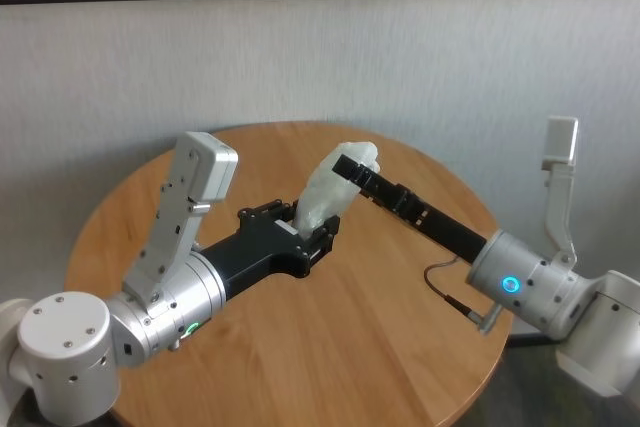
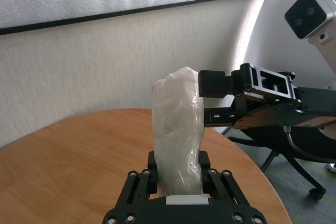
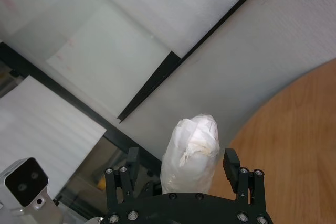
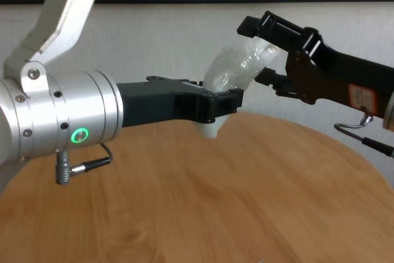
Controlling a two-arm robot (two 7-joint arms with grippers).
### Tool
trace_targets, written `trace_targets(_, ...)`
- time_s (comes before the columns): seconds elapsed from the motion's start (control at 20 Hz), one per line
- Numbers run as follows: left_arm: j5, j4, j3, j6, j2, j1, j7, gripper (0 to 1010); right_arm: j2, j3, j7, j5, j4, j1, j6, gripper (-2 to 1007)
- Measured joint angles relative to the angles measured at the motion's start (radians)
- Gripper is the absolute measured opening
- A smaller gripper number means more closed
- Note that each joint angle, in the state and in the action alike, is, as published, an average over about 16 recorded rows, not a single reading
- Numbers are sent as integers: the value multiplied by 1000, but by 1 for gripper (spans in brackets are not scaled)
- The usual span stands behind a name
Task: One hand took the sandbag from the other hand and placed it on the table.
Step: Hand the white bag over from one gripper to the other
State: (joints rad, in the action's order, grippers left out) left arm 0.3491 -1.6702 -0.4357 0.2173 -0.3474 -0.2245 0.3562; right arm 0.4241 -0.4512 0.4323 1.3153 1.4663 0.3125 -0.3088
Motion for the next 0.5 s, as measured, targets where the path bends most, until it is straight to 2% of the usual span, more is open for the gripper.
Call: trace_targets(0.5,0,0,0,0,0,0,0,471,-13,-38,-13,16,-47,42,-11,1002)
